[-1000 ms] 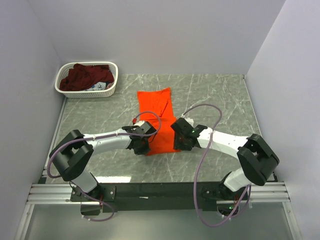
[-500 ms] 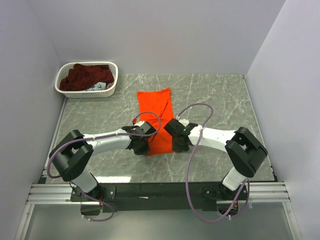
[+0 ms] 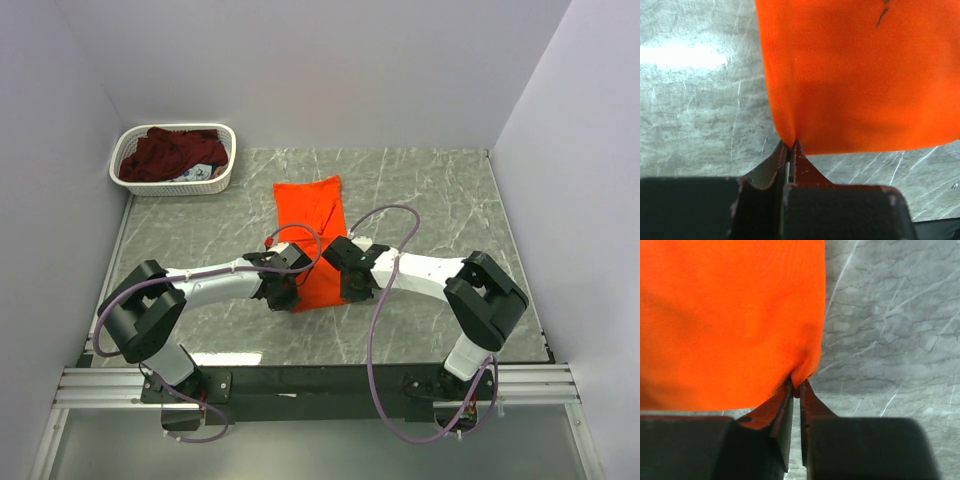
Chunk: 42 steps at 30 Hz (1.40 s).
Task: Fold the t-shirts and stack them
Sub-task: Fold the tshirt
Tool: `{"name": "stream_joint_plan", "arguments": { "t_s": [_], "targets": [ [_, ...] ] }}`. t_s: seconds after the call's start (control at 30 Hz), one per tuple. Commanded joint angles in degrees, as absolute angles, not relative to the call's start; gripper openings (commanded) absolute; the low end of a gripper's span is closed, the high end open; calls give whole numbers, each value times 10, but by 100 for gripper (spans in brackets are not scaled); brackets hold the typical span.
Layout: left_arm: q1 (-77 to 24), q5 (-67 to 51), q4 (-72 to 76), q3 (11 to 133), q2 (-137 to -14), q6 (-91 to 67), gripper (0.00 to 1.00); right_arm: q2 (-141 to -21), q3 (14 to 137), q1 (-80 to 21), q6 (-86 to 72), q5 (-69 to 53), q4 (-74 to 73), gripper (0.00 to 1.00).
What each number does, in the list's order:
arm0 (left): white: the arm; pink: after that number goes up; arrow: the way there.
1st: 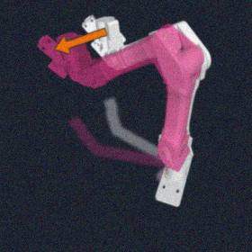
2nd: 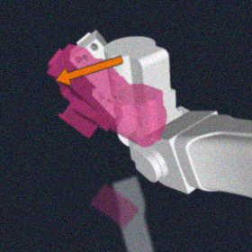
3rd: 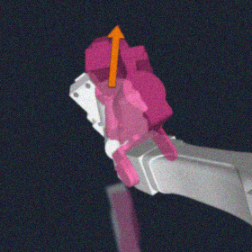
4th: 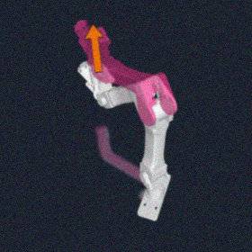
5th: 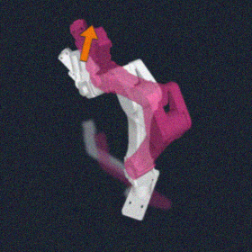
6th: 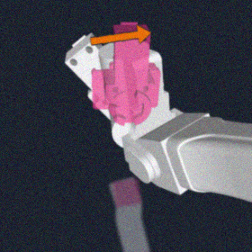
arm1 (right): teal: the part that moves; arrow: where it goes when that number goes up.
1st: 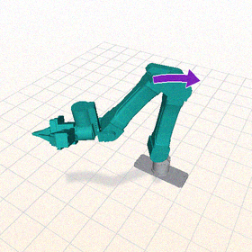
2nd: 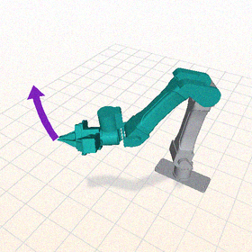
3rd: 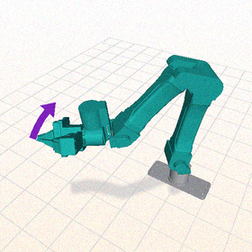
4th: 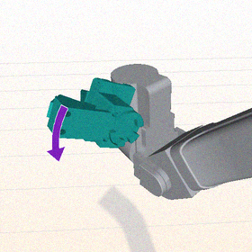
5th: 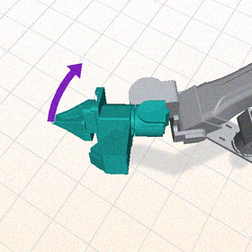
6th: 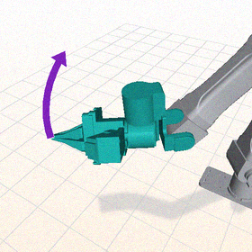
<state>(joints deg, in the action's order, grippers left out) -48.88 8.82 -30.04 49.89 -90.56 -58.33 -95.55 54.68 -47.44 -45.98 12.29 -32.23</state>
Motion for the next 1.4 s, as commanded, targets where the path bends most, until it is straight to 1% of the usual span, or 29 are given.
{"name": "stream_joint_plan", "arguments": {
  "t_s": [0.0, 0.07, 0.17, 0.3, 0.37, 0.5, 0.53, 0.57, 0.63, 0.67, 0.77, 0.9, 1.0, 1.03, 1.13, 1.37],
  "targets": [
    [-495, 64, -359, 477, -905, -581, 1, -989, 505, -477, -456, 128, -363, 8],
    [-495, 67, -366, 476, -899, -581, 1, -973, 498, -478, -456, 126, -366, 0],
    [-495, 60, -386, 468, -884, -577, 1, -946, 479, -480, -449, 110, -374, 0],
    [-517, 45, -455, 468, -836, -571, 1, -891, 438, -503, -433, 49, -410, 0],
    [-547, 35, -505, 469, -813, -580, 1, -850, 431, -534, -435, 38, -441, 0],
    [-614, 11, -575, 470, -736, -641, 1, -774, 424, -591, -442, 0, -548, 0],
    [-645, 5, -606, 470, -722, -657, 1, -756, 425, -600, -443, -37, -567, 0],
    [-661, -3, -618, 471, -697, -672, 1, -717, 430, -606, -447, -43, -586, 0],
    [-698, -18, -641, 475, -675, -714, 1, -677, 442, -611, -448, -50, -645, 0],
    [-707, -34, -650, 478, -658, -725, 1, -647, 463, -612, -449, -46, -663, 0],
    [-710, -55, -642, 496, -637, -731, 1, -633, 520, -595, -428, -28, -710, 0],
    [-665, -52, -640, 549, -649, -679, 1, -664, 608, -558, -395, 8, -742, 0],
    [-598, -60, -618, 560, -642, -636, 1, -693, 664, -517, -356, 15, -732, 0],
    [-559, -65, -610, 561, -642, -624, 1, -702, 675, -507, -346, 13, -730, 0],
    [-510, -78, -585, 571, -649, -590, 1, -749, 714, -472, -309, 17, -726, 0],
    [-453, -83, -555, 609, -691, -543, 1, -817, 814, -439, -254, 20, -728, 0]
  ]
}}
